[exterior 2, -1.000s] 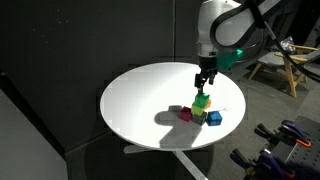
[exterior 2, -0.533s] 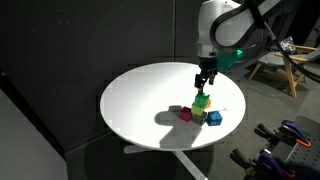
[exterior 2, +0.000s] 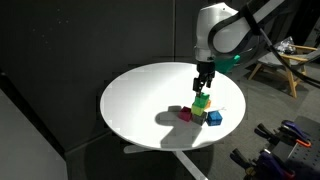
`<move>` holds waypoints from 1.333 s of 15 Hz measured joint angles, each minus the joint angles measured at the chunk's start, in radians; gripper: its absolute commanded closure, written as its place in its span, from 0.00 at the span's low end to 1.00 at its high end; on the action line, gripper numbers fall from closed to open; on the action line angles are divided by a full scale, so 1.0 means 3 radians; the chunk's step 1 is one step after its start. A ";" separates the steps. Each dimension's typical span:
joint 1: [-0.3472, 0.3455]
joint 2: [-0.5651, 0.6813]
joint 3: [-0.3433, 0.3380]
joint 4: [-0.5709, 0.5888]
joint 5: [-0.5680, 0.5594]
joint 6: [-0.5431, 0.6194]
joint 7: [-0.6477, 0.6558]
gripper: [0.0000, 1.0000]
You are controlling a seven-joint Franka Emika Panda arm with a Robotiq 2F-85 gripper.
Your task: Put the dark green toy block on top of the orange toy block, then put it back on top of the light green toy block
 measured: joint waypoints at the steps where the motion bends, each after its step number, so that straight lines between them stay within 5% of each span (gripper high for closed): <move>1: 0.0005 0.0017 0.0000 0.0000 0.0000 0.0036 -0.0029 0.00; 17: 0.0013 0.0177 -0.0019 0.0003 0.0000 0.0185 -0.0143 0.00; 18: 0.0012 0.0187 -0.0020 0.0003 0.0000 0.0191 -0.0145 0.25; 20: 0.0012 0.0209 -0.0024 0.0004 0.0000 0.0210 -0.0152 0.34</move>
